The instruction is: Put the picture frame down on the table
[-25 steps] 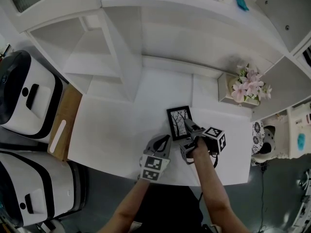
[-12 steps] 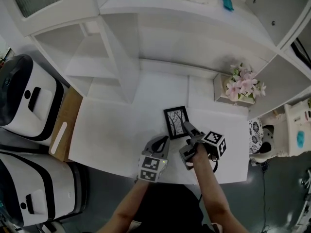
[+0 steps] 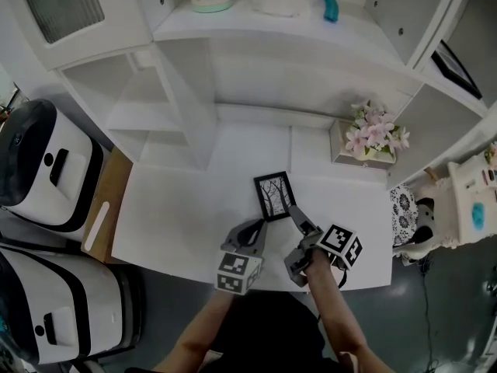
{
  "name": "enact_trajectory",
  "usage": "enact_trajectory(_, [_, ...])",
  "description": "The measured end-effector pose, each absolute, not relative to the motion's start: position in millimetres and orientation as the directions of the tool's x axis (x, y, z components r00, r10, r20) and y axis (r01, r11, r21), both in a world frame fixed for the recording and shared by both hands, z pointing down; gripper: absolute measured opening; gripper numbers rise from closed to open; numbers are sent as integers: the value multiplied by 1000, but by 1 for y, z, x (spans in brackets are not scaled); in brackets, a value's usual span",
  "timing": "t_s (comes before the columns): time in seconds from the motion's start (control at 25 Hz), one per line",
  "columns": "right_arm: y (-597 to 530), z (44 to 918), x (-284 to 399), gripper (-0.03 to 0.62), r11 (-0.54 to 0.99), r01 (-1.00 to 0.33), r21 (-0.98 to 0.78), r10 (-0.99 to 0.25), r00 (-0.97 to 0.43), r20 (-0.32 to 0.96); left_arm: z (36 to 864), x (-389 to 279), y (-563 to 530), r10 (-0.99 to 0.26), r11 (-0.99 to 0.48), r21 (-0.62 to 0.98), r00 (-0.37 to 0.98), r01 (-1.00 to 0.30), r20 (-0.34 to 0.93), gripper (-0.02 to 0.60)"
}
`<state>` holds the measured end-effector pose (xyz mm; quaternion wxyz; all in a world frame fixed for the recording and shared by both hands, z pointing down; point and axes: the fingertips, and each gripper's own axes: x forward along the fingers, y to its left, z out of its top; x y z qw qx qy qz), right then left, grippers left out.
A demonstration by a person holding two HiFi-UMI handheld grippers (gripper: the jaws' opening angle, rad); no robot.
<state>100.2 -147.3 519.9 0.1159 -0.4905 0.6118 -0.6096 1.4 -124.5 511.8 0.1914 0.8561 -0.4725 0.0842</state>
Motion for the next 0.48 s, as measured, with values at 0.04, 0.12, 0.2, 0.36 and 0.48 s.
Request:
enact_trajectory(0.04, [-145,516,102,430,-196,-472,-860,-749,-494,442,508,2,-123,-778,-483,245,540,-841,320,12])
enact_trajectory(0.12, [-142,506,105,430,-127,-512,-850,-767,-493,411,500,2,-120,-781,-487,243,543,-839,308,12])
enact_trajectory(0.2, [-140,497,108,430,-53,-566,-823,-782,-489,386,493,3,-117,-783,-492,238,545,-837,300,12])
enact_trajectory(0.36, [-133,483,117,430,94,-696,-712,-811,-468,350,484,5,-113,-786,-500,222,546,-837,291,12])
enact_trajectory(0.48, [-127,470,121,430,198,-798,-570,-836,-441,326,479,6,-109,-785,-507,213,550,-835,286,12])
